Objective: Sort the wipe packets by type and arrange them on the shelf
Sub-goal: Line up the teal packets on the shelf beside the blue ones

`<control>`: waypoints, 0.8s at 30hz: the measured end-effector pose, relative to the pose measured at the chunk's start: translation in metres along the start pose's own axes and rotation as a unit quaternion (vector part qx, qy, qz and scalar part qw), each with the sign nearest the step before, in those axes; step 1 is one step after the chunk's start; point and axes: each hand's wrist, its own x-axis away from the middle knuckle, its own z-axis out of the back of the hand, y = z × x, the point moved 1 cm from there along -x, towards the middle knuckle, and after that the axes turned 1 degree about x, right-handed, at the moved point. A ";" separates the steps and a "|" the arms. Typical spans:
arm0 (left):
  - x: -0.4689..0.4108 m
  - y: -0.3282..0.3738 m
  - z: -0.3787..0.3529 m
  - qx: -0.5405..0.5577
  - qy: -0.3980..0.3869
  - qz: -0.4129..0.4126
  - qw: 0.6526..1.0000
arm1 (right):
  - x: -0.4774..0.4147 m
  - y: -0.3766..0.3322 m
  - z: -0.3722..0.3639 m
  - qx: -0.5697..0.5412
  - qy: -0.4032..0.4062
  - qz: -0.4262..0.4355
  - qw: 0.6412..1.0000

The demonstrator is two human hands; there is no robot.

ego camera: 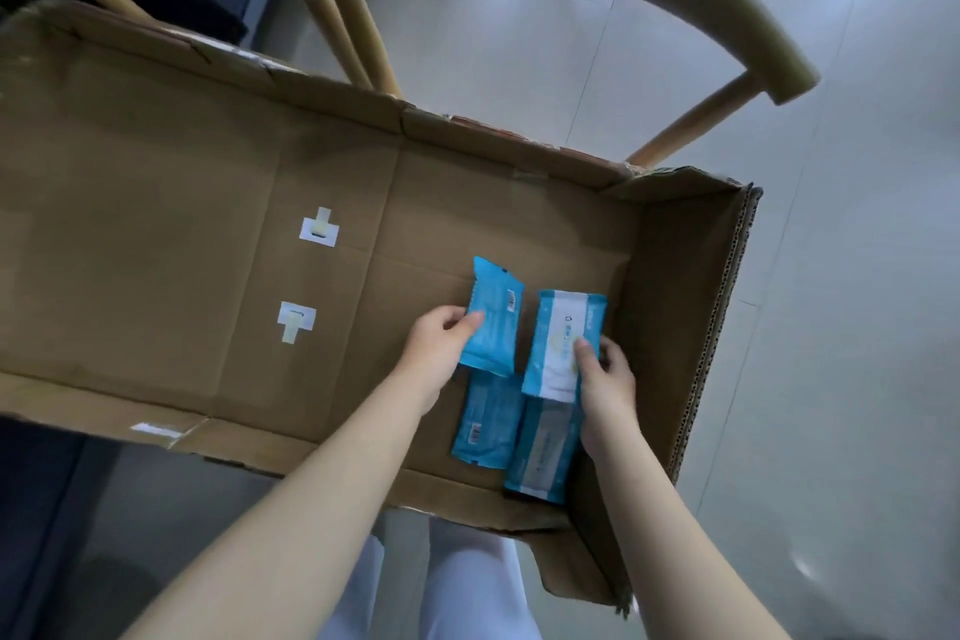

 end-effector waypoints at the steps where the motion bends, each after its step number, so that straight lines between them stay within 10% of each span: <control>1: 0.009 0.004 0.011 0.027 -0.002 -0.002 1.000 | 0.008 -0.006 -0.001 -0.021 -0.013 0.000 1.000; 13: 0.225 0.037 0.231 0.401 0.024 -0.095 0.911 | 0.248 -0.101 -0.104 -0.062 -0.301 0.102 0.946; 24: 0.442 -0.038 0.415 0.492 0.030 -0.227 0.840 | 0.513 -0.044 -0.229 -0.009 -0.515 0.118 0.849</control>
